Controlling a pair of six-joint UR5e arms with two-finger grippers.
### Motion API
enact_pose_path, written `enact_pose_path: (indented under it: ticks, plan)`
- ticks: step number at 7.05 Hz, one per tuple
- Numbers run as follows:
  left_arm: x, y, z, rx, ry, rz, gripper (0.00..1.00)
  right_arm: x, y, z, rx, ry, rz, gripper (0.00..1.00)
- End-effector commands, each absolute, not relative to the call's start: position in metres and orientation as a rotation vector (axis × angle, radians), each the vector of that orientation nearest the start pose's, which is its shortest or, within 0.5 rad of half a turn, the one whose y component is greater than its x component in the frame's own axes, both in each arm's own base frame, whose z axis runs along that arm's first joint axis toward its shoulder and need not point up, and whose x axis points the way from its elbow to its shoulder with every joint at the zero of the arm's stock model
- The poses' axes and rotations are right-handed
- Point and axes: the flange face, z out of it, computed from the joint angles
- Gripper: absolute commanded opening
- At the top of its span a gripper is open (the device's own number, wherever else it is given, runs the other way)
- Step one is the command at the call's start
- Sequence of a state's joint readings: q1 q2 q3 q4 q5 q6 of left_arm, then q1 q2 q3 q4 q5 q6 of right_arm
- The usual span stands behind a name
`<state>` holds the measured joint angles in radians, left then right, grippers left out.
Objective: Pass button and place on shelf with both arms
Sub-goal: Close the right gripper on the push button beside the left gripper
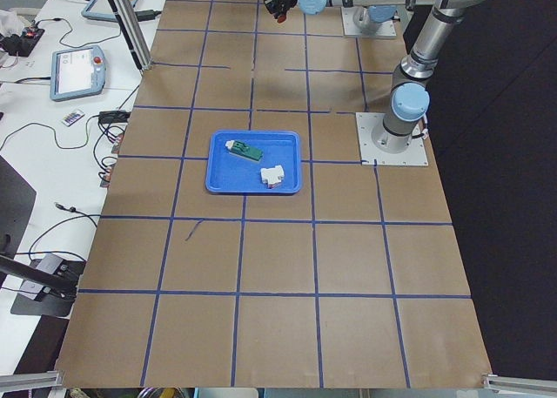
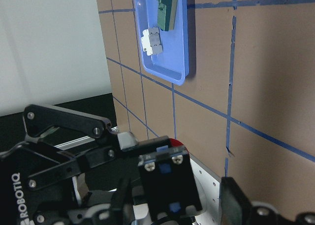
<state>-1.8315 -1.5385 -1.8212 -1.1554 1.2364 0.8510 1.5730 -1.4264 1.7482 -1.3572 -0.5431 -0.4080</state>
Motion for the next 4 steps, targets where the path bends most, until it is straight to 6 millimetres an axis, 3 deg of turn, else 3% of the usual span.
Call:
enact_pose_path:
  ticks: [1, 4]
  plan:
    - [-0.2856, -0.4264, 0.4301, 1.821, 2.832, -0.487, 0.04, 0.2208, -0.4899, 0.3660, -0.111, 2.043, 0.311, 0.52]
    - [-0.2855, -0.4268, 0.4309, 1.796, 2.849, -0.487, 0.10, 0.2215, -0.4914, 0.3746, -0.117, 2.036, 0.288, 0.40]
